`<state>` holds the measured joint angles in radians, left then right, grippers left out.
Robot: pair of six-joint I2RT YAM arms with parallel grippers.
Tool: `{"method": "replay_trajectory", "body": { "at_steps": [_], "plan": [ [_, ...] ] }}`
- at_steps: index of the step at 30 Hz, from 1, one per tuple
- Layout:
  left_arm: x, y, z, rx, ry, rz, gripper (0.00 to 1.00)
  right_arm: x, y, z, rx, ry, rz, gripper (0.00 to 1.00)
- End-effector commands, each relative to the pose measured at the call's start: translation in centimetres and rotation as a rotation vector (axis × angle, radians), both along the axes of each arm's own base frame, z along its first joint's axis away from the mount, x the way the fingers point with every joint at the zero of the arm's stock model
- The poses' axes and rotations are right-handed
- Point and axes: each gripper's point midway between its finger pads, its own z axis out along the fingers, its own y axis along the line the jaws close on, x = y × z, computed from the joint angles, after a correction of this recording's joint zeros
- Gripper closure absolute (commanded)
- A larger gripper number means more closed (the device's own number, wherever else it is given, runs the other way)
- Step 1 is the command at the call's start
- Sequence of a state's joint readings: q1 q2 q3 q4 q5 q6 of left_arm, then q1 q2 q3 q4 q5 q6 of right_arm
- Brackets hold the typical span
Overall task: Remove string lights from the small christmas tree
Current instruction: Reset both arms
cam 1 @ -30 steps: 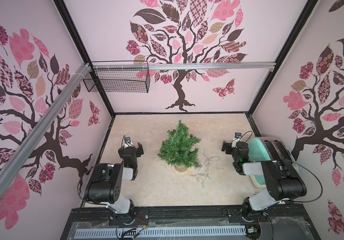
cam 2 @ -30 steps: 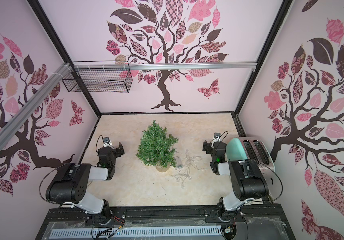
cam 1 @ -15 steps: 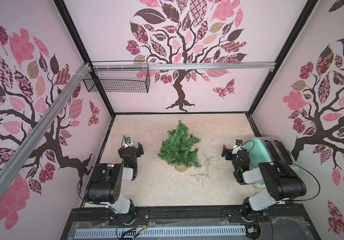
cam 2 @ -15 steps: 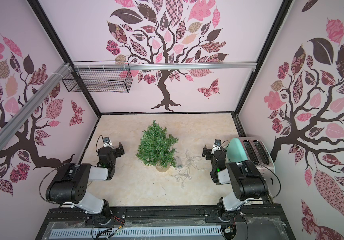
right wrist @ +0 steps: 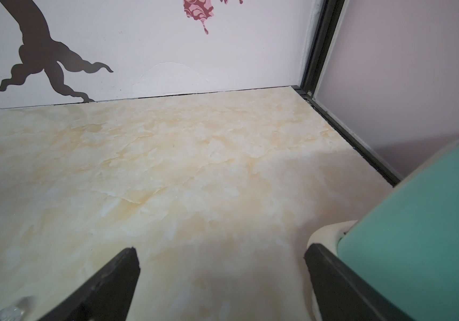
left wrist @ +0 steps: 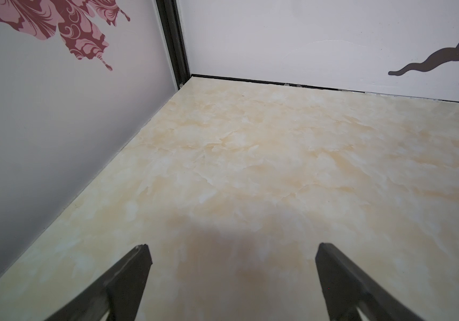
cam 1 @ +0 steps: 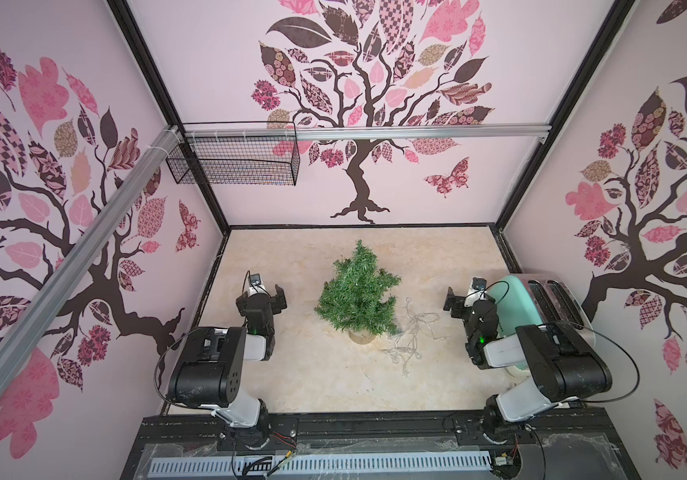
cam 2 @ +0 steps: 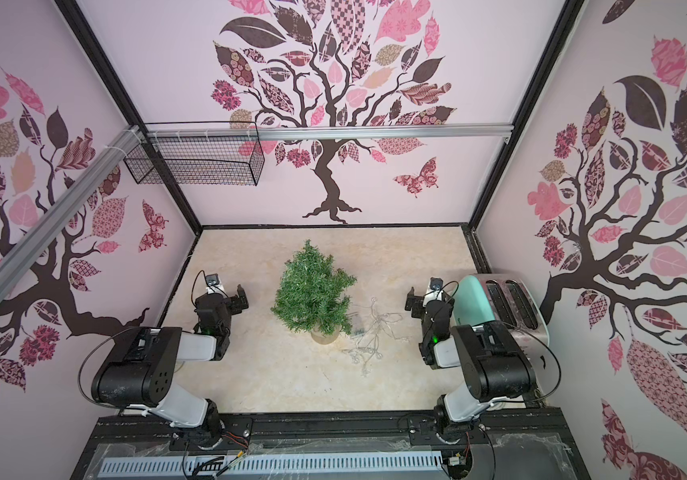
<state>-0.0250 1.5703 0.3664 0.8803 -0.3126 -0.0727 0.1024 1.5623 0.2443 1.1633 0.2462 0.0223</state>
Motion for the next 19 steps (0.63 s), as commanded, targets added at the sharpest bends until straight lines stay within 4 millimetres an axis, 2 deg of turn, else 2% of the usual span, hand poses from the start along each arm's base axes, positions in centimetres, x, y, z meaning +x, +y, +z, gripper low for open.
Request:
{"method": "replay_trajectory", "body": {
  "at_steps": [1, 19],
  "plan": [
    [0.31, 0.06, 1.06, 0.003, -0.035, 0.005, 0.02, 0.76, -0.22, 1.51, 0.007, -0.044, -0.016, 0.00],
    [0.30, 0.00, 1.02, 0.003, -0.034, 0.005, 0.02, 0.82, -0.39, 1.46, 0.010, -0.041, -0.019, 0.00]
  ]
}}
